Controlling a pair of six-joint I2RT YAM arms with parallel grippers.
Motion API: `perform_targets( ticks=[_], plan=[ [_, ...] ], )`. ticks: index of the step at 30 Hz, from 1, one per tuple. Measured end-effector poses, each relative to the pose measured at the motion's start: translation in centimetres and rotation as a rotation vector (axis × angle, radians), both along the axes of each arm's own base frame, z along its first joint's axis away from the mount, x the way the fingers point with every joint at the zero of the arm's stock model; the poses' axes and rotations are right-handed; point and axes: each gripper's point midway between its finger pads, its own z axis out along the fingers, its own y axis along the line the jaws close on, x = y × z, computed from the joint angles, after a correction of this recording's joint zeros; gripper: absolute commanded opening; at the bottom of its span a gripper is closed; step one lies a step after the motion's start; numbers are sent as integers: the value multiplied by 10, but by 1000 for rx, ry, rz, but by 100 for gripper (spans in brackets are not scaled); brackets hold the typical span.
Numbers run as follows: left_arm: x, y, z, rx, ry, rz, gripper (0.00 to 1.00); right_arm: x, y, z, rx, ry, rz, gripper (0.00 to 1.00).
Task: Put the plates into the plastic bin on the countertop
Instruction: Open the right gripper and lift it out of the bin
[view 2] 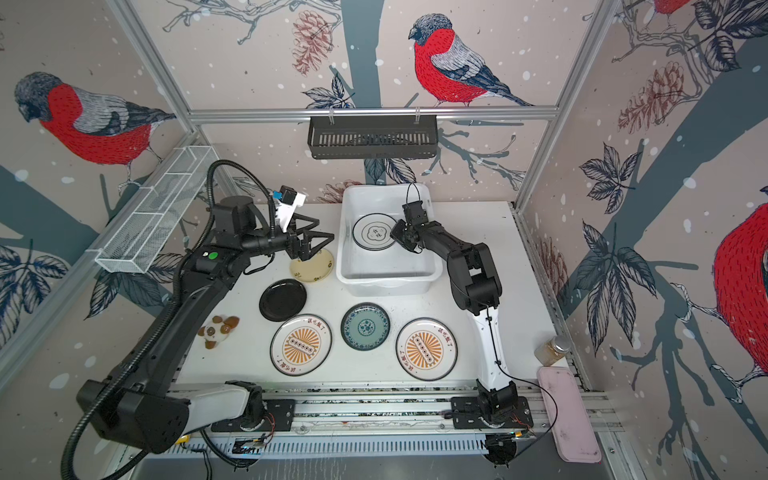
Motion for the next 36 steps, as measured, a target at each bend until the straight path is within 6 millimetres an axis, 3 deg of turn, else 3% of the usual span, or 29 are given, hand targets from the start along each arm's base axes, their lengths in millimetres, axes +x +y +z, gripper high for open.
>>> perform_targets(
  ticks=[9,17,25,30,36],
  plan=[
    [-2,-1,2,-3,-5,-11,89,7,-3,66,-12,-139,5,41],
    [-9,0,4,25,-38,-28,97,-19,-1,115,-38,-248,40,42],
    [-14,5,-9,70,-40,-19,97,-75,-16,171,-141,-446,75,46],
    [-15,6,-15,75,-28,-17,97,-115,-48,193,-221,-547,54,50],
    [-16,6,-16,77,-26,-15,97,-158,-85,211,-298,-648,23,61]
  ],
)
